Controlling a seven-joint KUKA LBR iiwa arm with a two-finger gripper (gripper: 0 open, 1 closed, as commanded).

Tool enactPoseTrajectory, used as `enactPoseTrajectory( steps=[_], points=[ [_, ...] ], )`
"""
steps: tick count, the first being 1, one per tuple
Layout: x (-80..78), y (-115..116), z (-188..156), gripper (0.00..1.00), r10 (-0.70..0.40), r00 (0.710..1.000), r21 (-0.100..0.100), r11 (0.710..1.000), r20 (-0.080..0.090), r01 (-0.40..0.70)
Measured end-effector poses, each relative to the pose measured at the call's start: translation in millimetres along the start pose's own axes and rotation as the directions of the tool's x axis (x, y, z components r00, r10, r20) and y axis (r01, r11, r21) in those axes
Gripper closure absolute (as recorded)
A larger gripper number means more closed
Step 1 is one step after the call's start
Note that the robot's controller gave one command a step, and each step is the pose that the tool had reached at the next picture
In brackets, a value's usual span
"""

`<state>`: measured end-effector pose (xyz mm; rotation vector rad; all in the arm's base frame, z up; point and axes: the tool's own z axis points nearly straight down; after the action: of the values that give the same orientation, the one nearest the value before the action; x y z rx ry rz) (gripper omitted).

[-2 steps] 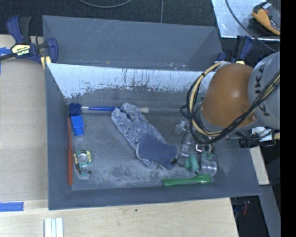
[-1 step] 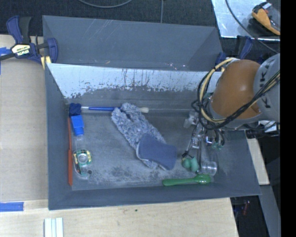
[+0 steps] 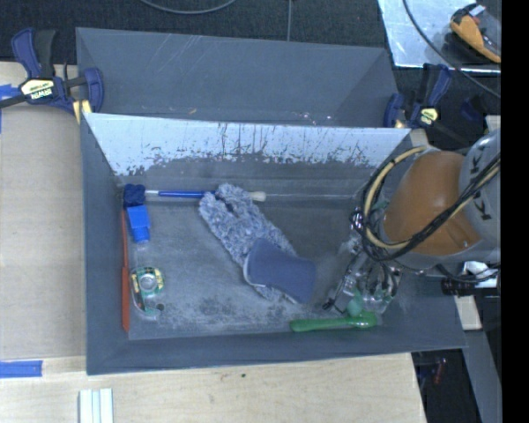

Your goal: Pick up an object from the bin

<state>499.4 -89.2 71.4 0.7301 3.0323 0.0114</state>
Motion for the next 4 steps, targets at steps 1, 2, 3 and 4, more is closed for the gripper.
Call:
enactPoseTrajectory(
  steps=[1,2,3,4],
  points=[
    [-18.8,-50.4,0.4,1.0,0.058,0.998,0.006,0.998,-0.006,-0.058],
    [-18.8,-50.4,0.3,1.0,0.057,0.998,0.006,0.998,-0.006,-0.057],
    [-16.5,-51.4,-28.6,1.0,0.057,0.998,0.009,0.998,-0.015,-0.057],
    [-20.6,-50.7,-65.6,1.0,0.056,0.998,0.006,0.998,-0.003,-0.056]
  ],
)
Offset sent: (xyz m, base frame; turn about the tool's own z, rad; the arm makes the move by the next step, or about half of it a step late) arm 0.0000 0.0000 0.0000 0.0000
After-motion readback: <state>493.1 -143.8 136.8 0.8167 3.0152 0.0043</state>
